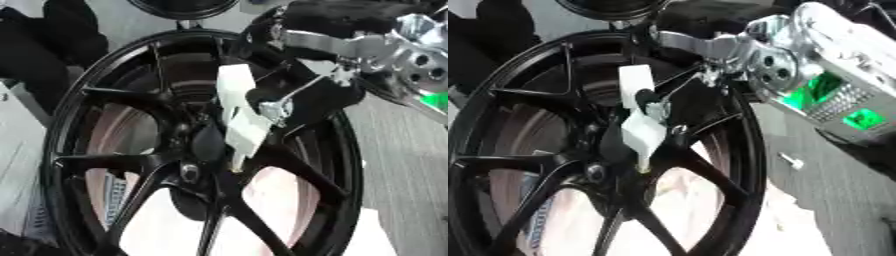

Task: Pull the pin out of the wheel hub.

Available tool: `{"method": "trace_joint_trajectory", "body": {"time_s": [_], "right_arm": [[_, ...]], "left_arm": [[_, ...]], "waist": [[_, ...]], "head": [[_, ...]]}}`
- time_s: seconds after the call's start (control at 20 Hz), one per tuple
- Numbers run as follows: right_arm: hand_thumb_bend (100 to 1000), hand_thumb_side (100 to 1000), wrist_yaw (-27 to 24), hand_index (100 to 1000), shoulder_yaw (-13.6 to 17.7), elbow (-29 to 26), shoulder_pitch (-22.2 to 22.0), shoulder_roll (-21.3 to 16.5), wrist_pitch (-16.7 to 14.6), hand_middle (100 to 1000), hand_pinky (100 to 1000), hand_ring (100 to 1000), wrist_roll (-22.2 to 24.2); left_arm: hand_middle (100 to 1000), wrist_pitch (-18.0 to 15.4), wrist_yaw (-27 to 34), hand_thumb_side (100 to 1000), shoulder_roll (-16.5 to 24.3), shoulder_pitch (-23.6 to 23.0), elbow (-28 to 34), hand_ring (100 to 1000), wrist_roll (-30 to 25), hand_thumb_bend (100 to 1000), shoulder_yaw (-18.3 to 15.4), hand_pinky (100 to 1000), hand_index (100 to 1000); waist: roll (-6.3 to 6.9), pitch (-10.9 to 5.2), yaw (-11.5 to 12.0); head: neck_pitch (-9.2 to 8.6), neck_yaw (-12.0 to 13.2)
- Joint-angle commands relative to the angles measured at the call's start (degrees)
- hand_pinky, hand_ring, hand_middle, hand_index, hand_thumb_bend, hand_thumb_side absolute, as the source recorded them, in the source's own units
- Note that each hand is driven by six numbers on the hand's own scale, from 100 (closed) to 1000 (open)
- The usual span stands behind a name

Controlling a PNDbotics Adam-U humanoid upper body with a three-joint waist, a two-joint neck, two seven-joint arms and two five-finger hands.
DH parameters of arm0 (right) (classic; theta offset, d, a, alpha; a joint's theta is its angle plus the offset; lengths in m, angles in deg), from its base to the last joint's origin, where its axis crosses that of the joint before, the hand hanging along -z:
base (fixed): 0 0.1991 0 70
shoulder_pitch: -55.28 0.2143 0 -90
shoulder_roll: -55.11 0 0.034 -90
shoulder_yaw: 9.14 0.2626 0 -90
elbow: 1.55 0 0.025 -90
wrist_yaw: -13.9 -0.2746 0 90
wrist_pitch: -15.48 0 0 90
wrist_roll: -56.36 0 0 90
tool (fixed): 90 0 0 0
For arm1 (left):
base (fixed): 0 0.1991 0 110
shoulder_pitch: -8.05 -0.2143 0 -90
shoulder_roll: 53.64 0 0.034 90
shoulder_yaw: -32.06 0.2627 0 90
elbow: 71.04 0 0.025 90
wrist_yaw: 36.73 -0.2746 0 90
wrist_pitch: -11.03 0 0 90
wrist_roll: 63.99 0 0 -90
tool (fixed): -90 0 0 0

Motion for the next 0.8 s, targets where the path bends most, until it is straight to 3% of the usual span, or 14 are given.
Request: {"method": "trace_joint_trajectory", "body": {"time_s": [0.05,0.8], "right_arm": [[184,295,1.41,882,0.85,0.04,1.08,-0.51,4.60,805,943,884,4.91],[188,286,3.78,884,1.13,1.15,1.69,-0.03,4.17,815,948,887,4.40]], "left_arm": [[541,-0.05,-0.51,366,0.69,0.65,0.95,517,-0.26,200,-0.13,648,712],[541,-0.01,-0.93,376,0.54,0.72,0.95,515,-0.42,192,-0.04,647,711]], "waist": [[0.40,-0.74,0.01],[-0.55,0.67,0.68]], "head": [[-0.77,0.24],[-2.27,0.73]]}}
